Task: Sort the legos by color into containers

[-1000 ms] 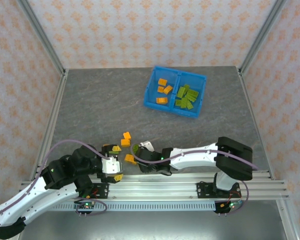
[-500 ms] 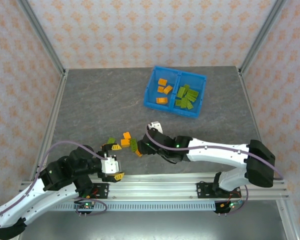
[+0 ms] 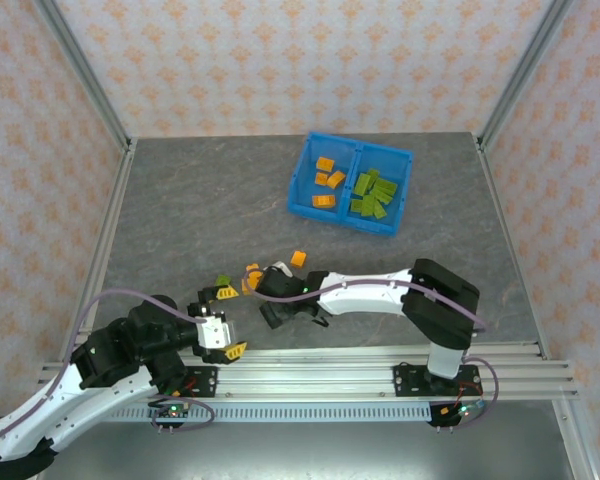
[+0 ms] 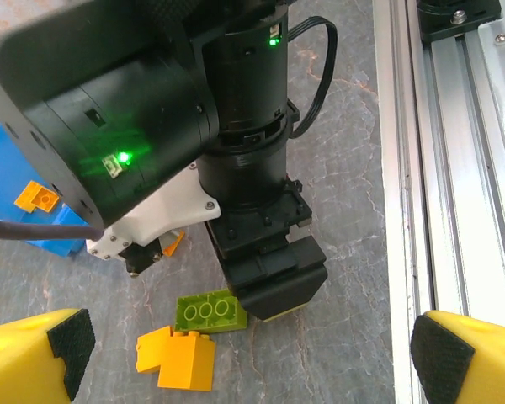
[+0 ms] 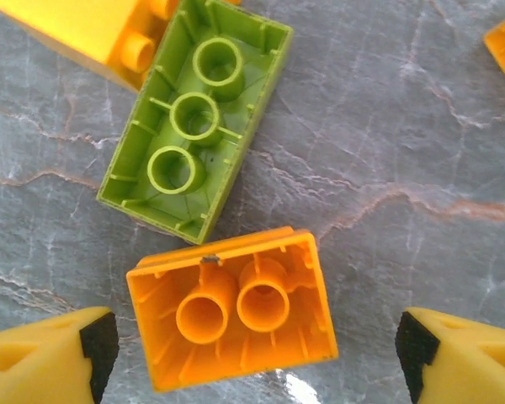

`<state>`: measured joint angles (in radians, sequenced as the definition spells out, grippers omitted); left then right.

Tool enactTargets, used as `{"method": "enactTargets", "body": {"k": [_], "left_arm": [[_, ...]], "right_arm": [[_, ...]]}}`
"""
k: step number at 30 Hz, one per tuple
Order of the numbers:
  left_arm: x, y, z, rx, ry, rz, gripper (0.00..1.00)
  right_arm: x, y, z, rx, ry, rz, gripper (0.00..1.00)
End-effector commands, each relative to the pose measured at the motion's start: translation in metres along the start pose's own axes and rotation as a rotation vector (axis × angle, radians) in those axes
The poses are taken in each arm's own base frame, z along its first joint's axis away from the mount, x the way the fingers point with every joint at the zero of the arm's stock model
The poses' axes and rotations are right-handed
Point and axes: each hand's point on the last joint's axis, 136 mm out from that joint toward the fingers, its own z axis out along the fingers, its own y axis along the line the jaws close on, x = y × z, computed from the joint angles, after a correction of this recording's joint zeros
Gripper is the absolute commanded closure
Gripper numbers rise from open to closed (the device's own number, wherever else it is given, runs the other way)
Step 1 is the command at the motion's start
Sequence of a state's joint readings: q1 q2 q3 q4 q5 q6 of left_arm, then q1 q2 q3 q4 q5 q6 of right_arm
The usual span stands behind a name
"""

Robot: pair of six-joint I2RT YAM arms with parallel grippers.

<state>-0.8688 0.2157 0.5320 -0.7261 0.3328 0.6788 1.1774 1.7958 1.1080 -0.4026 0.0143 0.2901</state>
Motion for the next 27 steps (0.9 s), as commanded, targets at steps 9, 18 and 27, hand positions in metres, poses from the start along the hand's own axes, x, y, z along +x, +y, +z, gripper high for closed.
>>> {"method": "enactTargets", "body": {"k": [9, 18, 27], "left_arm": [[0.001, 0.002, 0.003, -0.014, -0.004, -0.002, 0.0], [0.003, 0.002, 0.004, -0.012, 0.006, -0.003, 0.0], [-0.003, 0.004, 0.003, -0.022, -0.022, -0.006, 0.0]], "right_arm": [[-0.013, 0.009, 0.011, -0.016, -0.019, -0.006, 0.46], [-0.015, 0.008, 0.021, 0.003, -0.014, -0.011, 0.5], [-0.058, -0.01, -0.054, -0.031, -0.235, 0.148, 0.62]]}}
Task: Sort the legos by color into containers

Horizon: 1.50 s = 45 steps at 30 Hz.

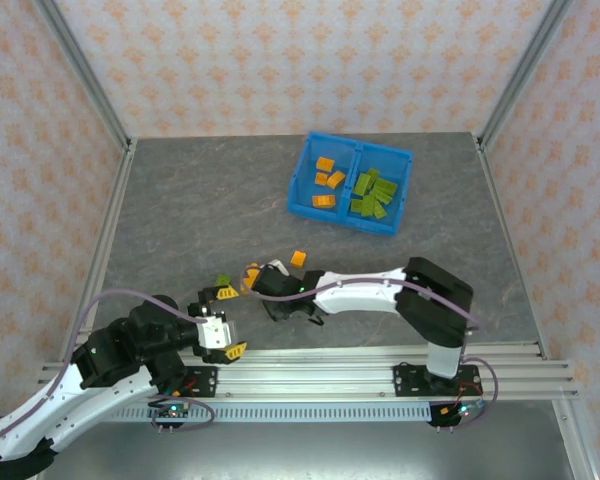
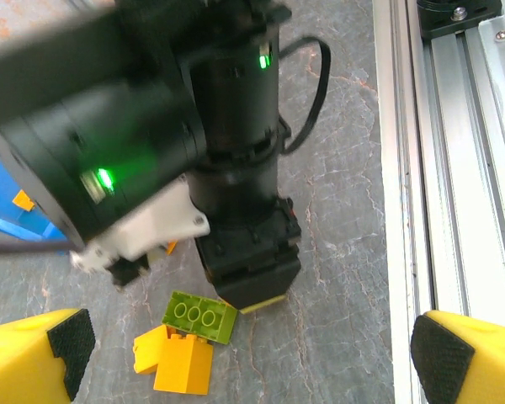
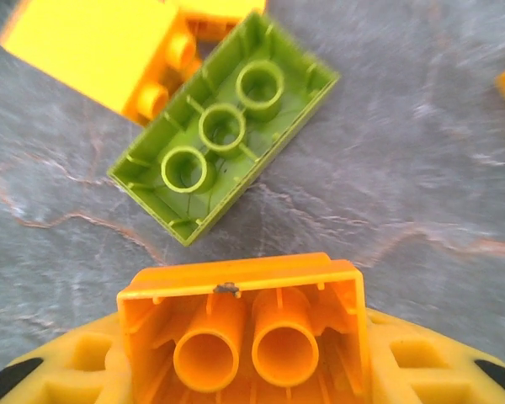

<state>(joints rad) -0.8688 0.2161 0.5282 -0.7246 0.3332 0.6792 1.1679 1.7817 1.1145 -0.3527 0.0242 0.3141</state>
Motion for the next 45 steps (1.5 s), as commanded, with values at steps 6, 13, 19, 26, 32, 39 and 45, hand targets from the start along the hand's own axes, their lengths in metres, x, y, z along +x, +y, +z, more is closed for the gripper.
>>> {"method": "enactTargets", "body": {"k": [6, 13, 19, 26, 32, 39, 45], "left_arm": [[-0.031, 0.028, -0.008, -0.135, -0.155, -0.075, 0.0], [-0.084, 0.079, -0.035, -0.276, -0.267, -0.216, 0.0], [-0.084, 0.105, 0.0, -0.271, -0.09, -0.264, 0.0], [-0.053, 0.096, 0.03, -0.236, 0.044, -0.286, 0.0], [-0.029, 0.083, 0.029, -0.246, 0.069, -0.189, 0.0], [-0.012, 0.058, 0.034, -0.155, 0.102, -0.069, 0.0], [-0.017, 0.043, 0.035, -0.058, 0.079, -0.022, 0.0]], "right_arm": [[-0.115, -0.064, -0.1, -0.018, -0.399, 0.312, 0.62], [-0.189, -0.18, -0.088, 0.217, -0.444, 0.467, 0.61], [-0.228, -0.245, -0.021, 0.323, -0.352, 0.499, 0.61], [-0.246, -0.268, 0.012, 0.367, -0.283, 0.499, 0.39], [-0.261, -0.256, -0.03, 0.302, -0.341, 0.505, 0.37], [-0.197, -0.188, -0.085, 0.149, -0.41, 0.633, 0.36], [-0.111, -0.146, -0.057, 0.234, -0.246, 0.818, 0.24]]}}
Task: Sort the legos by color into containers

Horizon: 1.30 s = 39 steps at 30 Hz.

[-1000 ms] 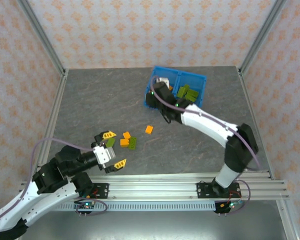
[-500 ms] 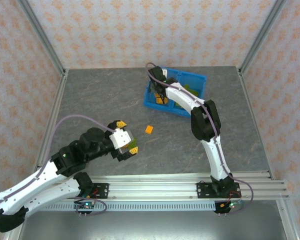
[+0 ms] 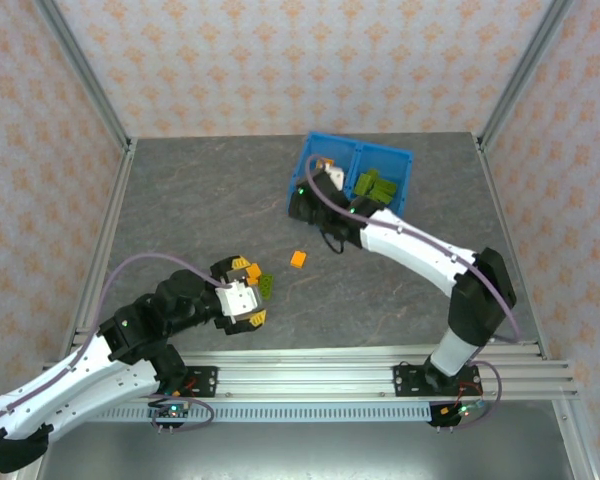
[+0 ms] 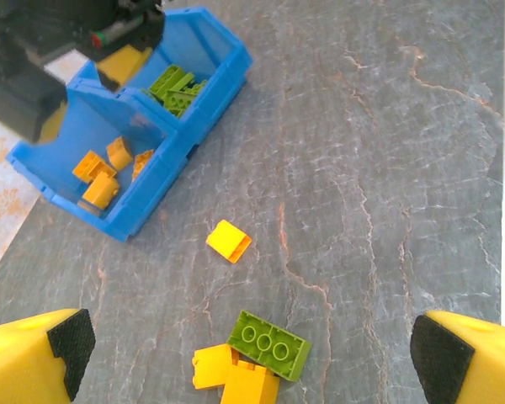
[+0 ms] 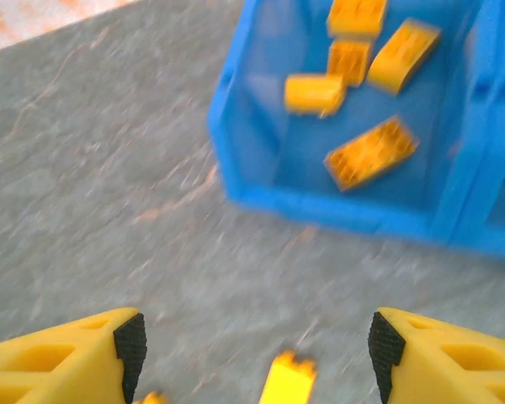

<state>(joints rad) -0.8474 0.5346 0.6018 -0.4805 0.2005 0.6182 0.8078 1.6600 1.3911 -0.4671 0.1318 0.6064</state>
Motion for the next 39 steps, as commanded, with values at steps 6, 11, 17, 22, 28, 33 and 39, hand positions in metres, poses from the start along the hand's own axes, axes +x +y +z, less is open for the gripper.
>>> {"method": "enactTargets", "body": {"k": [6, 11, 17, 22, 28, 33, 39], "left_arm": [[0.002, -0.028, -0.006, 0.149, -0.032, 0.077, 0.0], [0.009, -0.024, -0.006, 0.122, 0.0, 0.081, 0.0], [0.011, -0.025, -0.004, 0.122, 0.004, 0.085, 0.0], [0.011, -0.026, -0.002, 0.13, 0.01, 0.088, 0.0], [0.011, -0.024, -0.003, 0.122, 0.008, 0.089, 0.0], [0.004, -0.013, -0.008, 0.061, -0.019, 0.068, 0.0], [-0.007, 0.02, -0.015, -0.12, -0.076, -0.048, 0.0]], "right_arm": [[0.096, -0.026, 0.06, 0.207, 0.223, 0.105, 0.14], [0.118, -0.024, 0.088, 0.255, 0.298, 0.058, 0.15], [0.142, -0.032, 0.108, 0.307, 0.356, 0.039, 0.3], [0.15, -0.042, 0.108, 0.335, 0.371, 0.039, 0.55], [0.127, -0.04, 0.086, 0.305, 0.293, 0.068, 0.67], [0.07, -0.018, 0.04, 0.181, 0.133, 0.091, 0.73], [-0.027, -0.002, 0.003, 0.169, -0.116, -0.009, 0.72]]}}
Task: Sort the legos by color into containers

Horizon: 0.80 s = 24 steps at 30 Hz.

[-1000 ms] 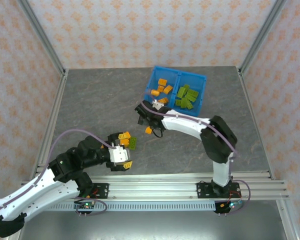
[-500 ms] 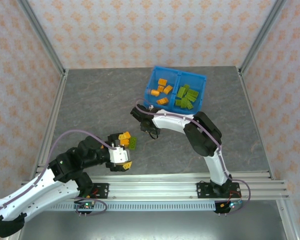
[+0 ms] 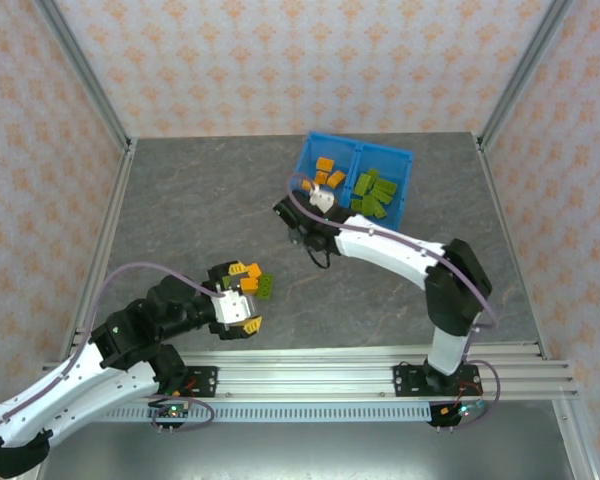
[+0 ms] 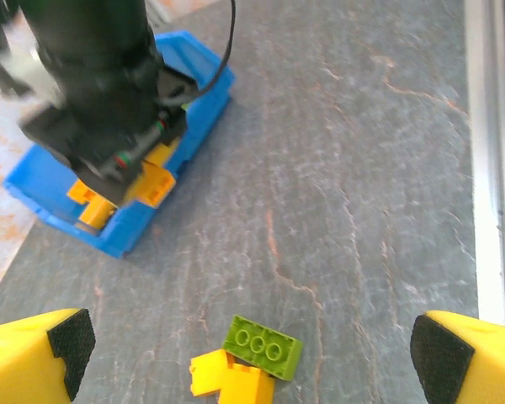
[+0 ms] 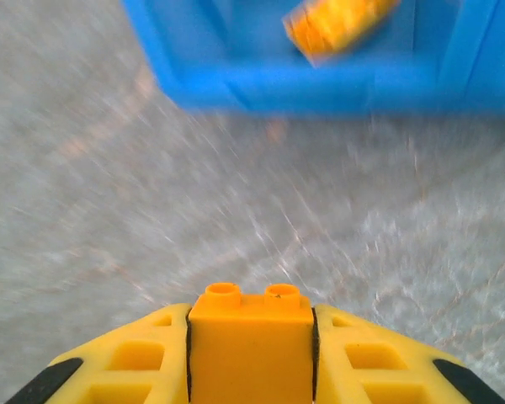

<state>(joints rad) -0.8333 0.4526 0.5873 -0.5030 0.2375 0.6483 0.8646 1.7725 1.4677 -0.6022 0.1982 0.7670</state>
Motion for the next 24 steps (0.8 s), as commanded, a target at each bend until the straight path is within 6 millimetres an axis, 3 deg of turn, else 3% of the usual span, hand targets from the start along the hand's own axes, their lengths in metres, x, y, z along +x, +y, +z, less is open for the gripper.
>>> {"method": "enactTargets", "body": {"k": [1, 4, 8, 12, 15, 19, 24], "left_arm": [[-0.004, 0.024, -0.002, -0.128, -0.024, -0.076, 0.0], [0.0, 0.025, -0.001, -0.136, -0.009, -0.076, 0.0], [0.003, 0.037, 0.0, -0.193, 0.022, -0.131, 0.0], [0.007, 0.048, 0.0, -0.252, 0.051, -0.183, 0.0], [0.01, 0.055, -0.001, -0.29, 0.064, -0.227, 0.0], [0.014, 0.068, -0.001, -0.354, 0.09, -0.336, 0.0], [0.025, 0.092, 0.0, -0.446, 0.172, -0.549, 0.0]], "right_arm": [[-0.073, 0.001, -0.017, 0.052, -0.211, -0.066, 0.72], [-0.114, -0.004, 0.009, 0.075, -0.23, -0.057, 0.72], [-0.151, -0.009, 0.062, 0.139, -0.201, -0.059, 0.72], [-0.165, -0.014, 0.109, 0.171, -0.145, -0.052, 0.69], [-0.164, -0.011, 0.129, 0.161, -0.116, -0.057, 0.62], [-0.176, 0.001, 0.117, 0.125, -0.125, -0.08, 0.41], [-0.194, -0.005, 0.065, 0.138, -0.174, -0.098, 0.37]]}}
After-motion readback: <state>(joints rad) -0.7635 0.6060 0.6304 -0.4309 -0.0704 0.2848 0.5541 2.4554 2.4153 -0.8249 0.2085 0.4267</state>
